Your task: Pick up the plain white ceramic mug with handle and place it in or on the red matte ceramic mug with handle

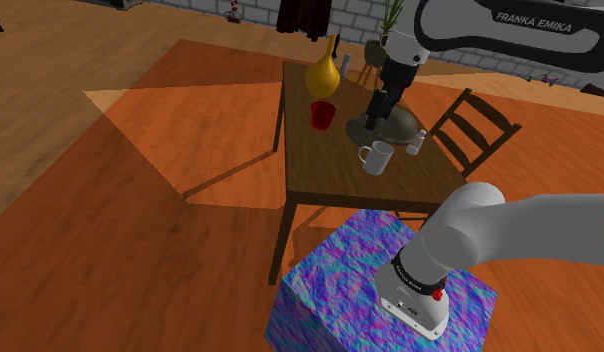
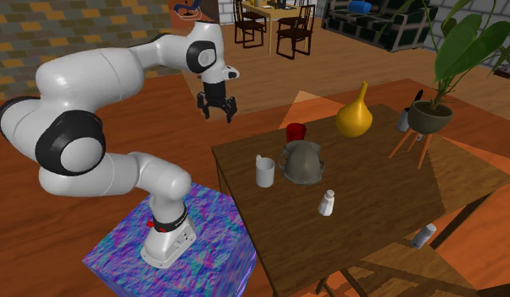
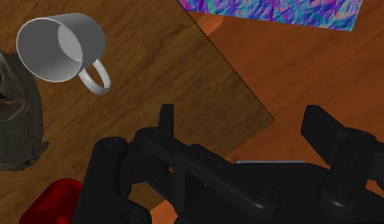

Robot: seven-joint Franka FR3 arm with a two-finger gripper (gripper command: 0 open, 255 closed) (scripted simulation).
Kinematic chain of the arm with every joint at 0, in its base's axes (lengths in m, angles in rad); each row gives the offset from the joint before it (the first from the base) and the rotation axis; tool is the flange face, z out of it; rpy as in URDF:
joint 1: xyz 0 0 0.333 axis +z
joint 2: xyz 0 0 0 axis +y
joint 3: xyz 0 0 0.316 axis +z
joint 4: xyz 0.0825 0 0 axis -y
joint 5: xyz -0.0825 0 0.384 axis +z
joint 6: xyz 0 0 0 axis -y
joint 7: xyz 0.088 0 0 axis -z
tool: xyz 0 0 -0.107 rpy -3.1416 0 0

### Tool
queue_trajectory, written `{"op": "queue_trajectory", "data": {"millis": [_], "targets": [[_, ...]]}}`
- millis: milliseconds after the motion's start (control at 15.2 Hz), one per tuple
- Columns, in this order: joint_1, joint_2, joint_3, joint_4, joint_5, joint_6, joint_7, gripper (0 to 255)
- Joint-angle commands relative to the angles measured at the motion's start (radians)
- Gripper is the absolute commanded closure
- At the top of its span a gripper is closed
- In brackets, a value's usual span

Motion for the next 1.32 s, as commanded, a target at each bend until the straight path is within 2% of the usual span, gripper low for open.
{"op": "queue_trajectory", "data": {"millis": [0,462,990,1254], "targets": [[-0.014,0.015,-0.034,-0.035,-0.026,0.046,-0.033,0],[-0.066,0.121,-0.168,-0.115,-0.117,0.220,-0.150,0],[-0.106,0.339,-0.330,-0.129,-0.185,0.444,-0.289,0],[-0.108,0.371,-0.347,-0.154,-0.190,0.500,-0.296,0]]}}
